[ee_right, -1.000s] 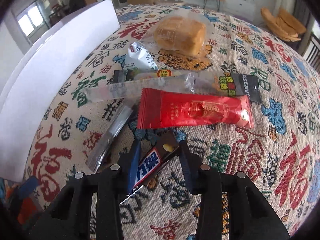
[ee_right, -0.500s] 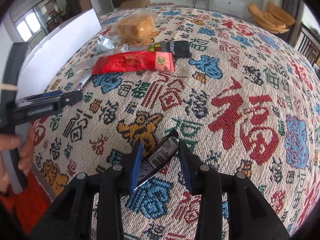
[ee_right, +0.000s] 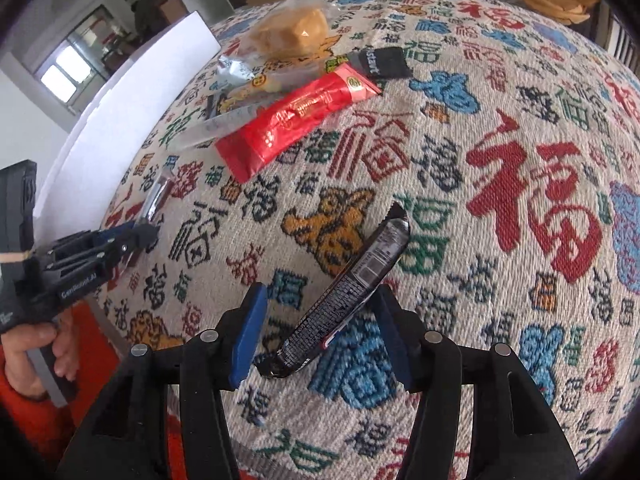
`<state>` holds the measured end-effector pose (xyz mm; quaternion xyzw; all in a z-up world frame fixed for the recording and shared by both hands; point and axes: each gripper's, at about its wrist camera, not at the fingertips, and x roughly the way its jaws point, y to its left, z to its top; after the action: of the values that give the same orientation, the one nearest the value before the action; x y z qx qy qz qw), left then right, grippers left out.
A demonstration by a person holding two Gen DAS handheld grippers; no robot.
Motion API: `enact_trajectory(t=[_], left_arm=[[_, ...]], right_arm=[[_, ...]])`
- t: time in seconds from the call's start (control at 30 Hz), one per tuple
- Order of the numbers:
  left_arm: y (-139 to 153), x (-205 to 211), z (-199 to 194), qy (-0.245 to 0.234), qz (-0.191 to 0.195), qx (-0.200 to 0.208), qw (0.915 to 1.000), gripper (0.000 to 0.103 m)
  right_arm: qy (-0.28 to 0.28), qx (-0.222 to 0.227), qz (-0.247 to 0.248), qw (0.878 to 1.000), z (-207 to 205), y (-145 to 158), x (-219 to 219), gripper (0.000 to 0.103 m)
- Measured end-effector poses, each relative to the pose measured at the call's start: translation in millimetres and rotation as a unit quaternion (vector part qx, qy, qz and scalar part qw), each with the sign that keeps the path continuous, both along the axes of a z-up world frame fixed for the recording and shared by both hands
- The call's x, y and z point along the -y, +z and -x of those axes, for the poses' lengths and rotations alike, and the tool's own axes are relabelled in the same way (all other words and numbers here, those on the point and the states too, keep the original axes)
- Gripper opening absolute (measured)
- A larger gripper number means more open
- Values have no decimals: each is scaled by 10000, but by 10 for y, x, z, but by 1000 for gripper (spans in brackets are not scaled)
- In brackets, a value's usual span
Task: Organize snacks
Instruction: 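Grasp the Snickers bar with the right tool while the left tool grasps the clear stick pack, then carry both snacks over the white box and open both tools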
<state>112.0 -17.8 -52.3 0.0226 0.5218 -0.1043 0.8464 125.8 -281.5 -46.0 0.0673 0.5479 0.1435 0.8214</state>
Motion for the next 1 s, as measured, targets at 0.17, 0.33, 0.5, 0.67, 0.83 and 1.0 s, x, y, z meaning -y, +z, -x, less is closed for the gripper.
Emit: enact_trajectory(t=[0.17, 0.33, 0.5, 0.67, 0.83, 1.0], left_arm=[[0, 22, -12, 53, -94, 88, 9999, 18], [72, -270, 96, 314, 796, 13, 9963, 17], [435, -529, 273, 447, 1611, 196, 9857, 17], [1060, -964, 407, 719, 2212, 709, 9700, 17], [1497, -1792, 348, 1501, 1922, 1096, 9636, 17], [1471, -2576, 220, 2342, 1199, 1032, 9592, 17]], right_arm=[[7, 87, 539, 9985, -126, -3, -120, 25], [-292, -245, -242, 9990, -126, -7, 226, 18], [-312, -440, -1388, 9888, -73, 152, 339, 18], [74, -266, -1996, 9795, -250, 595, -27, 18], [961, 199, -2361, 9668, -643, 1264, -972, 18], [1787, 624, -2477, 9502, -878, 1694, -2214, 18]])
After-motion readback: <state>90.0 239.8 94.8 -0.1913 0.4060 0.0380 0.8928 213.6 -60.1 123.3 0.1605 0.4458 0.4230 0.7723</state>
